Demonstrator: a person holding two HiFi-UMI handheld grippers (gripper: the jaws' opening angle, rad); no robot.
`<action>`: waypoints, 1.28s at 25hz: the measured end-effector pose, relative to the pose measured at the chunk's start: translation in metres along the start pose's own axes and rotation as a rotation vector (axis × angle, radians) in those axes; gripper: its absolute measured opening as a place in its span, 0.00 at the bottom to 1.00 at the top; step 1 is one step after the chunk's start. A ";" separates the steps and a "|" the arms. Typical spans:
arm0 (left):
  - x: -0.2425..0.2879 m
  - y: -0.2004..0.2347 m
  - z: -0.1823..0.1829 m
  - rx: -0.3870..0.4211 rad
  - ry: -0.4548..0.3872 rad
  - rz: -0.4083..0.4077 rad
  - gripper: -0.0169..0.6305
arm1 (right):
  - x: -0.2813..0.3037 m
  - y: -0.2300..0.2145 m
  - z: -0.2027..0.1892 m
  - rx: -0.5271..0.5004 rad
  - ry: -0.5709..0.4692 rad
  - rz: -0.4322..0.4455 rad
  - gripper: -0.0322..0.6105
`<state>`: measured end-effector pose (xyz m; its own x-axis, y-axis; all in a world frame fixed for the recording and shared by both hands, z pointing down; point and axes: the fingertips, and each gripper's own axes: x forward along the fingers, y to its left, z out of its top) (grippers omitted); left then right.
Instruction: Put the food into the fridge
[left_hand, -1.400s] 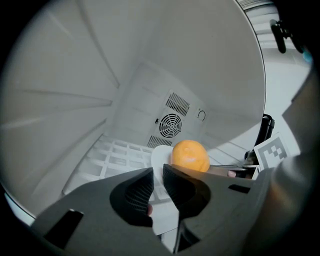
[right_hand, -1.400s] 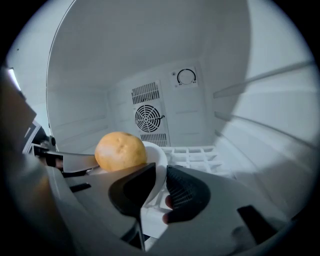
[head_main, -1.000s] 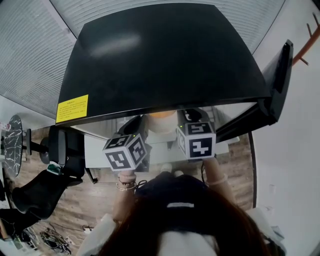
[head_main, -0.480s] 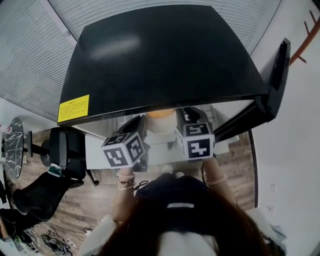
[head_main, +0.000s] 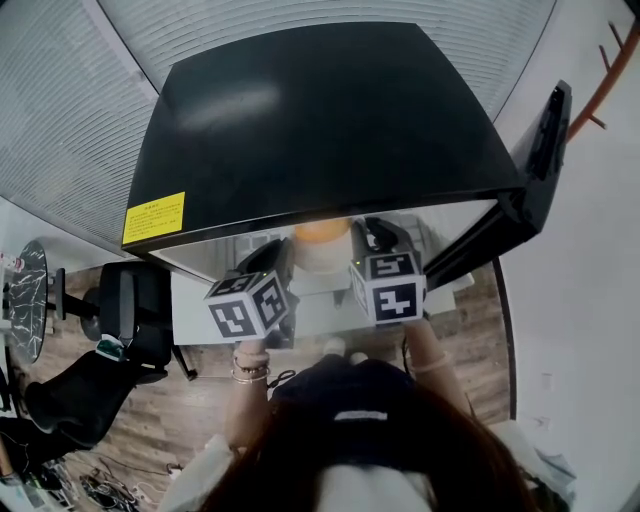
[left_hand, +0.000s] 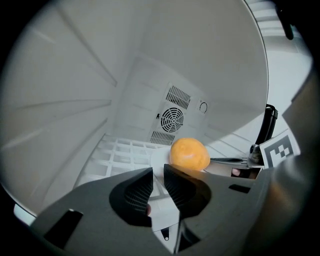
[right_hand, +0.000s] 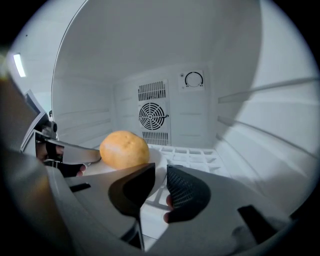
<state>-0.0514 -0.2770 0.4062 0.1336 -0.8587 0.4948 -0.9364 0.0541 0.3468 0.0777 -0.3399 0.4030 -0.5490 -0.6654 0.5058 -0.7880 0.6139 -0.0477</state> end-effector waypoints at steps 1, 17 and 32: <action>-0.001 0.000 0.000 0.002 -0.002 0.001 0.14 | -0.001 -0.001 0.000 0.000 -0.004 -0.004 0.17; -0.025 0.001 0.006 0.011 -0.082 0.041 0.13 | -0.029 -0.003 0.000 0.016 -0.080 -0.020 0.15; -0.064 -0.041 -0.015 -0.002 -0.162 0.033 0.12 | -0.074 0.000 -0.022 0.005 -0.115 0.027 0.05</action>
<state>-0.0168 -0.2165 0.3720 0.0489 -0.9272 0.3713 -0.9387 0.0843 0.3342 0.1249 -0.2813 0.3848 -0.5986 -0.6931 0.4017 -0.7735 0.6304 -0.0650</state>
